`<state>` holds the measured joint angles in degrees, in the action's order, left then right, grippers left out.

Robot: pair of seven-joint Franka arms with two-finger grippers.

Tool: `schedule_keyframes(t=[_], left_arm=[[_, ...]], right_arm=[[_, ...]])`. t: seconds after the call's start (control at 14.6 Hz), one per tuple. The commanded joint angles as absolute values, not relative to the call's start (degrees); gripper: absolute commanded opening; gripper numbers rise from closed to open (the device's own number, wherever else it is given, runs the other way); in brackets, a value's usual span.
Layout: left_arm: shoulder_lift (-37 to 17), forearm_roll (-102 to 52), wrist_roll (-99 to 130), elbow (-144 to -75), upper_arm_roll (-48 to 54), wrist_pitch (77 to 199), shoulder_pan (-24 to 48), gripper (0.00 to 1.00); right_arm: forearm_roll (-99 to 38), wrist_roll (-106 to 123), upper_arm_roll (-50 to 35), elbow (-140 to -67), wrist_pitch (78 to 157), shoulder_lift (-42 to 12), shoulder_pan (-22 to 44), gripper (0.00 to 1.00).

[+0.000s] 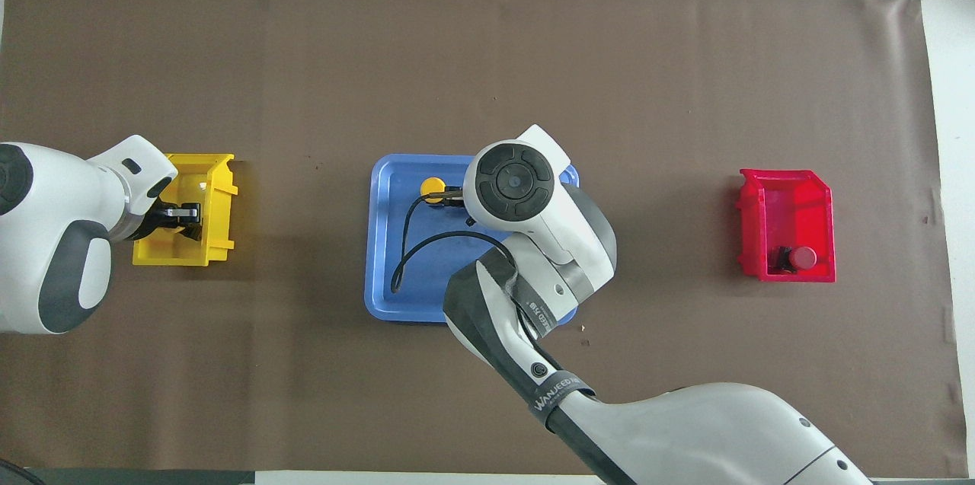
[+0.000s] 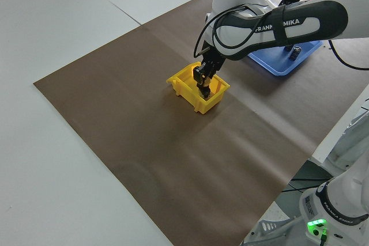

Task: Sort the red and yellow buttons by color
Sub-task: 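Carry the red button to the red bin while the left gripper reaches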

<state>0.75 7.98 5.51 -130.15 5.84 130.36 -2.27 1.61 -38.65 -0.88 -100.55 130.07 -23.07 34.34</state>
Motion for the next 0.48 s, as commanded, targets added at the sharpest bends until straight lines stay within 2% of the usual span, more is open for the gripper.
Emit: schedule_keyframes(t=[0.0,0.14,0.21,0.41], left_arm=[[1.23,9.84,5.19,-130.43,5.62,129.99,-2.46,0.75],[1.14,9.84,4.92,-130.43,5.63,129.99,-2.55,0.90],[1.14,9.84,4.92,-130.26,5.63,129.82,-2.46,0.91],[0.97,9.84,4.75,-127.37,5.54,127.37,-2.55,0.91]], right_arm=[[4.29,-39.64,-0.53,-98.29,126.94,-22.15,33.85,0.11],[6.68,-34.23,-0.18,-95.37,118.86,-19.71,30.96,0.11],[6.59,-29.84,-0.26,-96.23,117.09,-16.82,28.15,0.11],[6.16,-15.07,-0.26,-105.43,114.17,-6.19,18.84,0.12]])
